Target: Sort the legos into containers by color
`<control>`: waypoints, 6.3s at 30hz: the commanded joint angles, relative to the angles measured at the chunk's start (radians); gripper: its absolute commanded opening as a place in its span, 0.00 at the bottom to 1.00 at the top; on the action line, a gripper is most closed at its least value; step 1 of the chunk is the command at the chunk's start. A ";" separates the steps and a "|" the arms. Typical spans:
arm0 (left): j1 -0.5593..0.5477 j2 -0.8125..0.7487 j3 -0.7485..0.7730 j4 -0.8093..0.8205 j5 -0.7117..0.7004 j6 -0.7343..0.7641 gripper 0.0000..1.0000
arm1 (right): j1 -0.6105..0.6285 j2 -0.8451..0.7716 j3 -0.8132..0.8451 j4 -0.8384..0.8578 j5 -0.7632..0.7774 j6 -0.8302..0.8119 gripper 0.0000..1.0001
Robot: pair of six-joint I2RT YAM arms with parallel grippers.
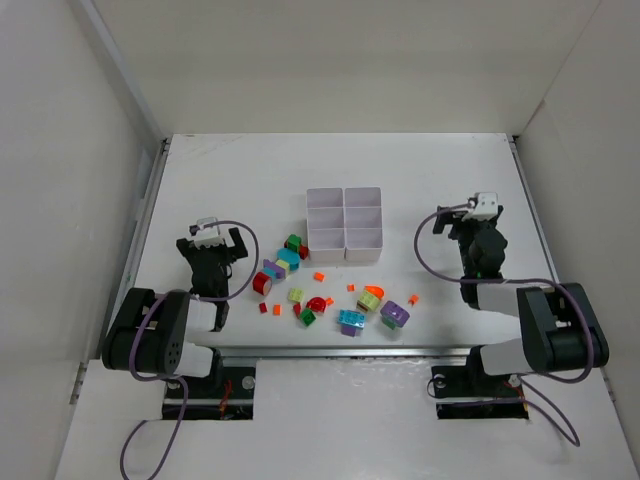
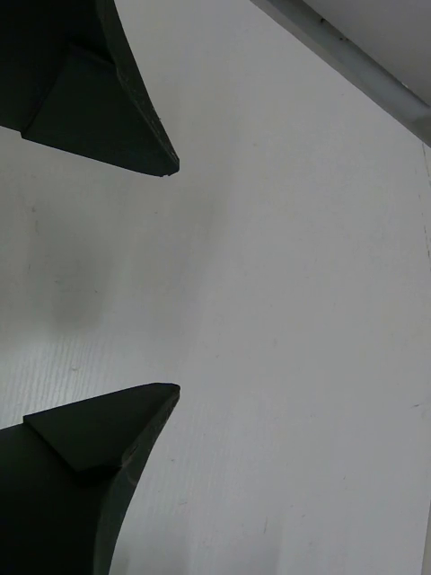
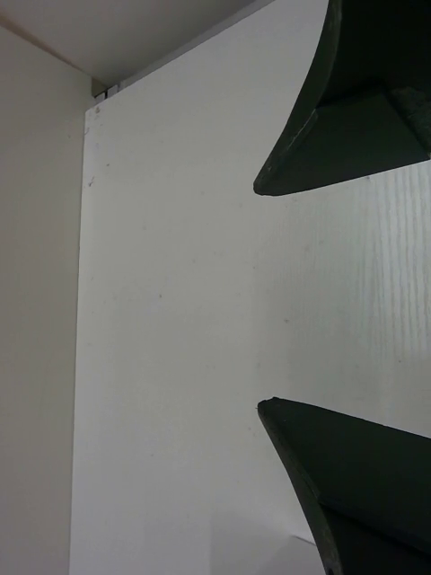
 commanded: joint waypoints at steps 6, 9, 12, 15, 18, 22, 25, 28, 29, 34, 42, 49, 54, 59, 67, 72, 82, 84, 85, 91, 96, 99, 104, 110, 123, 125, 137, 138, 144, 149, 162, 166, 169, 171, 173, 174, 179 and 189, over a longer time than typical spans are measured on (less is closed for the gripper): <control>0.018 -0.183 0.017 0.075 0.187 0.089 0.99 | 0.198 -0.251 0.447 -0.633 0.046 -0.424 0.99; 0.018 -0.308 0.311 -0.410 0.531 0.356 0.99 | 0.327 -0.282 0.647 -0.931 0.025 -0.533 0.99; -0.028 -0.259 0.588 -0.928 0.692 0.906 0.99 | 0.420 -0.241 0.836 -1.106 0.205 -0.536 0.99; -0.028 -0.179 0.717 -0.899 0.450 0.824 0.99 | 0.482 -0.174 0.929 -1.138 0.417 -0.527 0.99; -0.038 -0.084 0.831 -0.930 0.217 0.707 0.99 | 0.514 -0.098 1.001 -1.138 0.586 -0.539 0.99; -0.047 -0.037 1.012 -1.028 0.032 0.495 0.99 | 0.550 -0.022 1.076 -1.138 0.670 -0.528 0.99; -0.047 -0.063 1.060 -1.158 0.119 0.405 0.99 | 0.564 -0.012 1.134 -1.166 0.724 -0.441 0.99; -0.047 -0.086 1.106 -1.247 0.227 0.283 0.99 | 0.548 -0.058 1.245 -1.461 0.502 -0.228 0.99; -0.047 -0.096 1.106 -1.263 0.273 0.282 0.99 | 0.509 -0.072 1.262 -1.543 0.244 -0.194 0.99; -0.047 -0.106 1.082 -1.303 0.484 0.283 0.99 | 0.524 -0.069 1.253 -1.841 -0.004 -0.114 0.99; -0.047 -0.153 0.986 -1.163 0.413 0.213 0.99 | 0.577 0.074 1.268 -2.197 -0.227 0.114 0.99; -0.047 -0.294 0.822 -1.172 0.466 0.207 0.99 | 0.613 0.006 1.138 -2.396 -0.101 0.228 0.99; -0.047 -0.340 0.802 -1.229 0.581 0.195 0.99 | 0.640 -0.046 0.991 -2.357 -0.139 0.263 0.99; -0.047 -0.359 0.802 -1.206 0.607 0.158 0.99 | 0.662 0.010 0.944 -2.304 -0.112 0.273 0.97; -0.047 -0.368 0.798 -1.175 0.644 0.138 0.99 | 0.682 0.107 0.880 -2.252 -0.080 0.311 0.90; -0.047 -0.388 0.773 -1.155 0.601 0.147 0.99 | 0.691 0.178 0.889 -2.261 -0.049 0.340 0.84; -0.047 -0.397 0.764 -1.155 0.535 0.196 0.99 | 0.734 0.178 0.845 -2.231 -0.104 0.340 0.79; -0.047 -0.406 0.764 -1.155 0.535 0.206 0.99 | 0.734 0.187 0.836 -2.231 -0.104 0.349 0.71; -0.047 -0.406 0.755 -1.155 0.526 0.206 0.99 | 0.734 0.187 0.836 -2.231 -0.104 0.349 0.68; -0.047 -0.406 0.755 -1.164 0.526 0.229 0.99 | 0.734 0.187 0.826 -2.221 -0.104 0.368 0.40; -0.047 -0.397 0.755 -1.164 0.528 0.249 0.99 | 0.734 0.167 0.846 -2.232 -0.104 0.377 0.05; -0.047 -0.397 0.755 -1.145 0.538 0.249 0.99 | 0.734 0.153 0.868 -2.244 -0.115 0.387 0.00; -0.047 -0.376 0.776 -1.218 0.682 0.334 0.99 | 0.734 0.104 1.051 -2.368 -0.024 0.408 0.00; -0.122 -0.278 0.917 -1.445 0.822 0.606 0.97 | 0.665 0.141 1.448 -2.459 0.085 0.394 0.00; -0.329 -0.181 1.071 -1.383 0.718 0.792 0.99 | 0.427 0.321 1.643 -1.911 -0.510 0.257 0.00; -0.349 -0.181 1.048 -1.331 0.666 0.792 0.99 | 0.418 0.310 1.597 -1.823 -0.578 0.283 0.00; -0.352 -0.049 0.986 -1.166 0.655 1.037 0.99 | 0.451 0.299 1.449 -1.586 -0.679 0.455 0.00; -0.343 -0.049 0.986 -1.152 0.655 1.037 0.99 | 0.452 0.288 1.460 -1.586 -0.679 0.455 0.00; -0.323 -0.029 1.011 -1.161 0.742 0.999 0.77 | 0.452 0.317 1.527 -1.643 -0.705 0.355 0.00; -0.323 -0.018 1.025 -1.194 0.742 0.984 0.38 | 0.452 0.370 1.575 -1.685 -0.715 0.335 0.00; -0.276 -0.030 1.045 -1.255 0.713 0.812 0.00 | 0.337 0.387 1.529 -1.741 -0.675 0.326 0.00; -0.202 -0.020 1.045 -1.362 0.774 0.746 0.00 | 0.303 0.327 1.507 -1.770 -0.581 0.326 0.00; -0.190 -0.020 1.008 -1.381 0.784 0.733 0.00 | 0.303 0.314 1.507 -1.812 -0.537 0.286 0.00; -0.190 -0.047 0.988 -1.372 0.784 0.712 0.00 | 0.303 0.305 1.498 -1.838 -0.537 0.233 0.00; -0.190 -0.059 0.965 -1.372 0.784 0.701 0.00 | 0.303 0.305 1.498 -1.888 -0.537 0.181 0.00; -0.190 -0.060 0.965 -1.362 0.773 0.701 0.00 | 0.303 0.305 1.498 -1.904 -0.537 0.144 0.00; -0.190 -0.078 0.945 -1.353 0.784 0.692 0.00 | 0.303 0.282 1.489 -1.933 -0.511 0.107 0.00; -0.082 -0.145 0.916 -1.434 1.236 0.761 0.00 | 0.364 0.149 1.339 -1.915 -0.347 -0.039 0.00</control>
